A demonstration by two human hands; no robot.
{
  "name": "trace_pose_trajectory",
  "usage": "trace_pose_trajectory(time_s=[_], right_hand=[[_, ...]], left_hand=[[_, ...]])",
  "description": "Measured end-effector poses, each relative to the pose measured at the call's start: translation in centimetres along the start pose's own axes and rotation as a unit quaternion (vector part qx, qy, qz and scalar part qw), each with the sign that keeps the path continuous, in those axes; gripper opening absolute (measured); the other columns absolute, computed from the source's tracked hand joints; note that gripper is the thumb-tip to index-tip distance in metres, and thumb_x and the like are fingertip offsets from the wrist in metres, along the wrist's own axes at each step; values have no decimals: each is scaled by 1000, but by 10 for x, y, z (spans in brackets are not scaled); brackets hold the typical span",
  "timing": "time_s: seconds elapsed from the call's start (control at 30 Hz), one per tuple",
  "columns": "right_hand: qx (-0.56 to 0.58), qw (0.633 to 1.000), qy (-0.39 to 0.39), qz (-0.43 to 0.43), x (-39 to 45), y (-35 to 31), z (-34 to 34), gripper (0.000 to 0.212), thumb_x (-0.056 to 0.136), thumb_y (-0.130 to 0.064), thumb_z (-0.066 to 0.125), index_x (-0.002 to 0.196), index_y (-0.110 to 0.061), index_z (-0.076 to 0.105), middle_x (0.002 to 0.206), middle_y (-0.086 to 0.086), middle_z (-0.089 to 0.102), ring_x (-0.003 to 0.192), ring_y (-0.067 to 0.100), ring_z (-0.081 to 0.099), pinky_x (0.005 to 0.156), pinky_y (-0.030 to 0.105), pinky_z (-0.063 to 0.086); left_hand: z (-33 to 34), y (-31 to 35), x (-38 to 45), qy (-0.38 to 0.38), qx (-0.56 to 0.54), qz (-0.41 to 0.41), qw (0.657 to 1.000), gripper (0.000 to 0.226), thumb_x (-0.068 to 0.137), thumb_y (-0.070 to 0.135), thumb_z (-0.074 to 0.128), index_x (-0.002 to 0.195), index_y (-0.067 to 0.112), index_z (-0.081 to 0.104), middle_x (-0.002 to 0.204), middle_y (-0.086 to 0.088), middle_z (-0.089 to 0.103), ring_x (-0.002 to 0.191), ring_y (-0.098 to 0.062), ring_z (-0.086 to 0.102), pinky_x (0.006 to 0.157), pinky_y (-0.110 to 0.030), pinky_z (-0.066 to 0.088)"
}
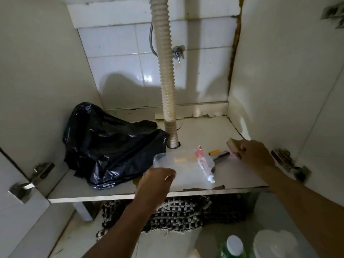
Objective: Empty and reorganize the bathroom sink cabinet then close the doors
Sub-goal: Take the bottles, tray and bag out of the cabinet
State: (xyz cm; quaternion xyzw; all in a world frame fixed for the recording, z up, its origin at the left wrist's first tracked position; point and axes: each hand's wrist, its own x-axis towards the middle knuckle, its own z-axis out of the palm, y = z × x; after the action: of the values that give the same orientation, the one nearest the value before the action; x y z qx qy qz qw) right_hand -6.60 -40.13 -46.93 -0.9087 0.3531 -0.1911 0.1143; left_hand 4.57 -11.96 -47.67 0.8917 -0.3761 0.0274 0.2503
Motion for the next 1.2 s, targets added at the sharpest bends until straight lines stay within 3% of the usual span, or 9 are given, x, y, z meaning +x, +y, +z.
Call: trace_pose_trajectory(time_s=[0.1,0.23,0.33,0.47,0.63,0.8,0.93,1.03,1.2], right_hand=[[22,1000,0,6,-16,-14,-16,14,91,-13,54,77,-14,55,84,7,57,73,21,53,65,28,43],[120,992,8,37,-50,-40,-44,9,89,-13,58,79,-12,60,78,8,65,69,25,63,66,33,56],[124,990,7,68,-77,-64,-70,11,85,-9,63,74,-9,60,73,1,59,63,16,56,57,19,46],[121,985,18,119,-115,-76,-103,13,80,-8,61,70,-13,56,78,7,58,74,20,53,55,24,33],[168,977,24,128,-153,-58,-132,3,80,-7,62,78,-9,63,75,9,62,70,23,57,68,33,46],[143,977,-125,99,-168,-52,-153,18,87,-6,61,72,-16,58,71,6,58,62,15,54,55,24,39],[68,955,-282,59,-183,-50,-150,13,88,-7,59,79,-15,65,71,5,58,63,15,51,54,23,36],[46,936,-349,12,-198,-48,-140,8,88,-7,59,86,-7,67,69,4,57,63,14,49,53,23,36],[-73,889,-452,-7,-231,-44,-113,17,88,-17,61,73,-25,60,67,-6,59,57,8,53,56,23,41]], left_hand=[[-10,0,-15,51,-62,56,995,23,94,29,56,109,25,72,109,5,73,102,-14,66,92,-34,50],[-21,4,-41,125,-140,135,973,18,89,22,60,95,17,76,91,-2,76,86,-21,69,81,-38,55],[-23,6,-63,84,-157,181,967,23,84,24,57,87,13,77,84,-7,75,80,-26,69,77,-38,55],[-25,8,-80,1,-165,190,968,30,88,30,52,103,18,75,102,-2,75,95,-22,68,87,-30,46],[-32,25,-97,-12,-138,235,962,21,90,27,58,101,21,75,101,0,75,91,-19,69,83,-30,50],[-53,36,-122,-56,-112,263,957,21,86,33,57,95,24,75,93,2,75,83,-20,69,76,-33,53],[-54,49,-152,-148,-75,269,949,20,88,35,56,97,29,73,95,6,74,84,-14,67,75,-34,55],[-45,56,-181,-178,-56,283,941,20,88,35,56,98,30,73,93,9,74,82,-12,68,74,-31,54],[-14,73,-239,-264,-36,283,921,24,93,34,51,104,29,72,102,9,72,89,-12,67,66,-21,43]])
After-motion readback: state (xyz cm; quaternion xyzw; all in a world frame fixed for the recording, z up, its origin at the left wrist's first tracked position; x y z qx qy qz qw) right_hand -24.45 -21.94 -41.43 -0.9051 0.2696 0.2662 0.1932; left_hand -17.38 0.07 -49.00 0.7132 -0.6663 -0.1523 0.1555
